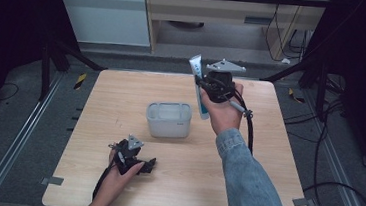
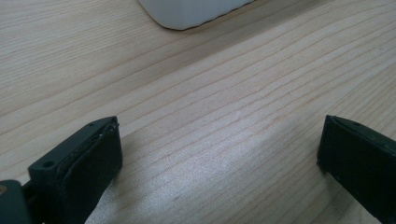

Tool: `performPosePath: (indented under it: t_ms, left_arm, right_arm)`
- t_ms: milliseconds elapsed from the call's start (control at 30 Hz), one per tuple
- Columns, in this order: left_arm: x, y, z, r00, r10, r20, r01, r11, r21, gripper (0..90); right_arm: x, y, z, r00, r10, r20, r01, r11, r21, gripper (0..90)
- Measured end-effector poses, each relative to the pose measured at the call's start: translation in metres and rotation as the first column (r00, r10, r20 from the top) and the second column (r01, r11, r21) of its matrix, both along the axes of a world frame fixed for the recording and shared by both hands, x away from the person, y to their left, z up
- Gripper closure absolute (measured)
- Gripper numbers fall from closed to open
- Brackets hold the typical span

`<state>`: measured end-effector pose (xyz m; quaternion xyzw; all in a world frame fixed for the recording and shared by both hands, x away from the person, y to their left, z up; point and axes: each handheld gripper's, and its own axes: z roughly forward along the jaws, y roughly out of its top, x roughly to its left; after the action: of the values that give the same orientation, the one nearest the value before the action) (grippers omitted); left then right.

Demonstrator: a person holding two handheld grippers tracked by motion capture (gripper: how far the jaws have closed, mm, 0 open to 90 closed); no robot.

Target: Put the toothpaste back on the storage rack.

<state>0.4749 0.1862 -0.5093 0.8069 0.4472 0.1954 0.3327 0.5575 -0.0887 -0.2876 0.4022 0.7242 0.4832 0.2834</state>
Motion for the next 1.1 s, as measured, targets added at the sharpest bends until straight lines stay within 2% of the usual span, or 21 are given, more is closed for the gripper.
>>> performPosePath:
  t_ms: [133, 233, 300, 567, 667, 800, 1100]
  left_arm:
    - [0.0, 0.0, 0.0, 1.0, 0.0, 0.0, 0.0, 1.0, 0.0, 0.0]
    - [0.0, 0.0, 0.0, 1.0, -0.002, 0.0, 0.002, 1.0, 0.002, 0.0]
    - [0.0, 0.0, 0.0, 1.0, -0.002, 0.0, 0.002, 1.0, 0.002, 0.0]
    - [0.0, 0.0, 0.0, 1.0, -0.002, 0.0, 0.002, 1.0, 0.002, 0.0]
    - [0.0, 0.0, 0.0, 1.0, -0.002, 0.0, 0.002, 1.0, 0.002, 0.0]
    - [0.0, 0.0, 0.0, 1.0, -0.003, 0.0, 0.003, 1.0, 0.002, 0.0]
    - [-0.001, 0.0, 0.0, 1.0, -0.005, -0.001, 0.005, 1.0, 0.003, 0.0]
  right_arm:
    - [0.0, 0.002, 0.003, 0.9999, -0.003, 0.016, 0.003, 0.9995, -0.031, 79.3]
    - [0.001, 0.001, 0.002, 0.9998, -0.01, 0.017, 0.011, 0.9994, -0.032, 79.3]
    - [0.001, -0.002, 0.001, 0.9999, -0.01, 0.008, 0.01, 1.0, -0.002, 79.3]
    - [0.008, 0.001, 0.003, 0.9998, -0.017, 0.012, 0.017, 0.9995, 0.027, 79.3]
    - [0.013, 0.012, 0.006, 0.9998, -0.011, 0.015, 0.011, 0.9998, 0.018, 79.3]
    - [0.018, 0.021, 0.009, 0.9997, 0.0, 0.024, 0.0, 0.9995, 0.031, 79.3]
    - [0.03, 0.035, 0.009, 0.9996, -0.001, 0.028, 0.0, 0.9992, 0.039, 79.2]
